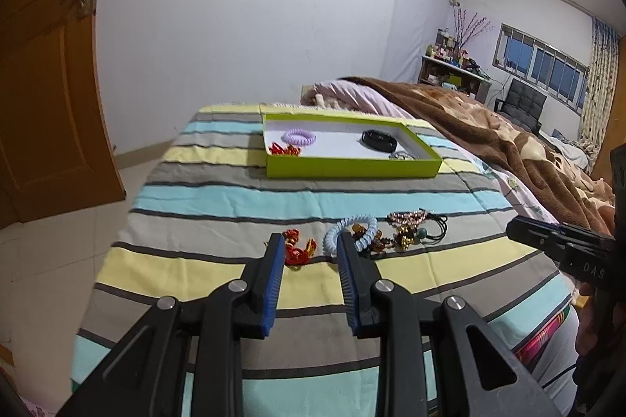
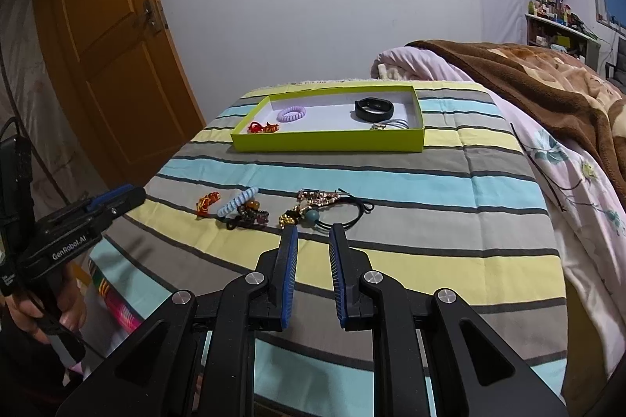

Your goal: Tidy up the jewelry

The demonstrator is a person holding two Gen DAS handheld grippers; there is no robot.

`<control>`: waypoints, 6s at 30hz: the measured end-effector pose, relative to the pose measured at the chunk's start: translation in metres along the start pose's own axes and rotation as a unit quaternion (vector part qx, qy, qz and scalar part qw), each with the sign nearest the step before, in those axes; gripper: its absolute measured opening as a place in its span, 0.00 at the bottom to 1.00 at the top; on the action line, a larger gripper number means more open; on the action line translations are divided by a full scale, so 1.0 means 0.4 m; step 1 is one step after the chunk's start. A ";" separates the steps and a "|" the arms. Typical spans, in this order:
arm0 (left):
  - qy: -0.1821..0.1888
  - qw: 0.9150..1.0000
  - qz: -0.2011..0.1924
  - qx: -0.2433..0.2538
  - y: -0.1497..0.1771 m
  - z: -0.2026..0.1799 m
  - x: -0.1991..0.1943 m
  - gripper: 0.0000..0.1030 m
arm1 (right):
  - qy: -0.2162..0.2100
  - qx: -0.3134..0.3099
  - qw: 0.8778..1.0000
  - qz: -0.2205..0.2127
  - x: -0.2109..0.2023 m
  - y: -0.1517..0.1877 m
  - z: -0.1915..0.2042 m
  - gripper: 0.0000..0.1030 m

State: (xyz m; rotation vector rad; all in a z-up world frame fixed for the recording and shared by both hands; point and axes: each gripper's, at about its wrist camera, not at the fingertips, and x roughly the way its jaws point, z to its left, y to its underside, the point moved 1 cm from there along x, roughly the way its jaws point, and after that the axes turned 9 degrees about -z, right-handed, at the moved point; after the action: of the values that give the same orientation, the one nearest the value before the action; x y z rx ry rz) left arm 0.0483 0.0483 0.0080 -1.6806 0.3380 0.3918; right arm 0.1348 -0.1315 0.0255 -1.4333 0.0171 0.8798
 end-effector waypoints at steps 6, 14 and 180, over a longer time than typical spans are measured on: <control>0.009 1.000 0.019 0.008 0.015 -0.008 0.057 0.28 | -0.004 0.002 1.000 0.010 0.041 -0.001 0.002 0.16; 0.012 0.999 0.050 0.003 0.032 -0.005 0.127 0.28 | 0.000 0.008 1.000 0.027 0.110 -0.003 -0.015 0.16; 0.005 1.000 -0.002 0.029 -0.038 -0.086 -0.042 0.35 | 0.020 -0.038 0.999 -0.033 -0.031 -0.030 0.058 0.17</control>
State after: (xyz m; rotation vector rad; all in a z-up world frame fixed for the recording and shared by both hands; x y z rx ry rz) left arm 0.0419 0.0165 0.0334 -1.6267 0.3493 0.3672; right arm 0.1213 -0.1166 0.0464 -1.5140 -0.0343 0.8060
